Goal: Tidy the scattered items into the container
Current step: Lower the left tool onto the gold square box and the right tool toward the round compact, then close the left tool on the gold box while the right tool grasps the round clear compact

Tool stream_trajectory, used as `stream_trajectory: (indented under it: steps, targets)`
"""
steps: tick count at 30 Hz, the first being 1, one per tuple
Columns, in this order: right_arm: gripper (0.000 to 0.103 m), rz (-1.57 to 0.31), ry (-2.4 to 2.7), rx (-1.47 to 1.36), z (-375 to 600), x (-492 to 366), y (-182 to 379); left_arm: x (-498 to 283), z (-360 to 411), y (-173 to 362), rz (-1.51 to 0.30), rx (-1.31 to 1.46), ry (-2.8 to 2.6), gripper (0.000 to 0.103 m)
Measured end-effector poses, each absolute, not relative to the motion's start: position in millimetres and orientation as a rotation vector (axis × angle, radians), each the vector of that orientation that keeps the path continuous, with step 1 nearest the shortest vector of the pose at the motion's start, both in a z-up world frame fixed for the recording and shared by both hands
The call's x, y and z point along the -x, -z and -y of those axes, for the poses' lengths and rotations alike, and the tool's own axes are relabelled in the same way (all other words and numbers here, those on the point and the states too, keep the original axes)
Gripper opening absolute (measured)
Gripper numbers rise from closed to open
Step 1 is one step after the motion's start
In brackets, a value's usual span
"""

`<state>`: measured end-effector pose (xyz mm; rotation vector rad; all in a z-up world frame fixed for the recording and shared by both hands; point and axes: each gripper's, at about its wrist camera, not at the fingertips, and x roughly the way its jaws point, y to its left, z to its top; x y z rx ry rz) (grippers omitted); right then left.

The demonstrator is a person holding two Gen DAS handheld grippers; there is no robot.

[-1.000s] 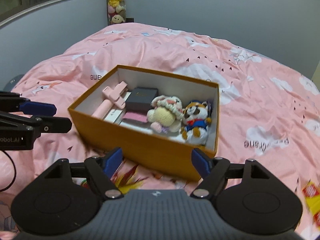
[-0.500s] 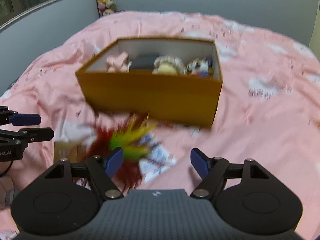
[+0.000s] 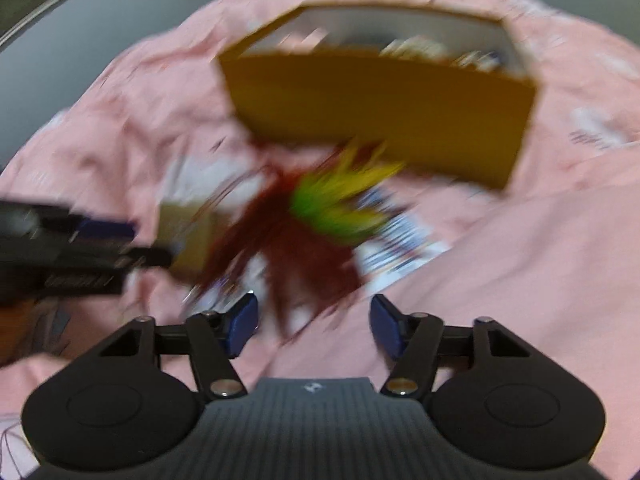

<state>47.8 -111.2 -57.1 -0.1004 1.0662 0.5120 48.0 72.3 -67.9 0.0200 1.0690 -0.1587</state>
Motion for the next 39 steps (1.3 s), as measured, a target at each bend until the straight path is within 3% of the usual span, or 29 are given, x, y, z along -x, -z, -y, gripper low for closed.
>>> stream_trajectory:
  steps: [9, 20, 34, 39]
  targets:
    - [0.043, -1.194, -0.604, 0.062, 96, -61, 85, -66, -79, 87, -1.113, 0.019, 0.147, 0.07]
    - [0.044, -1.285, -0.657, 0.012, 87, -77, 106, -84, -71, 102, -1.154, 0.021, 0.156, 0.079]
    - [0.053, -1.436, -0.744, -0.197, 81, -101, 139, -91, -70, 112, -1.181, 0.024, 0.117, 0.077]
    - [0.044, -1.408, -0.756, -0.189, 84, -92, 129, -83, -76, 105, -1.176, 0.047, 0.109, 0.073]
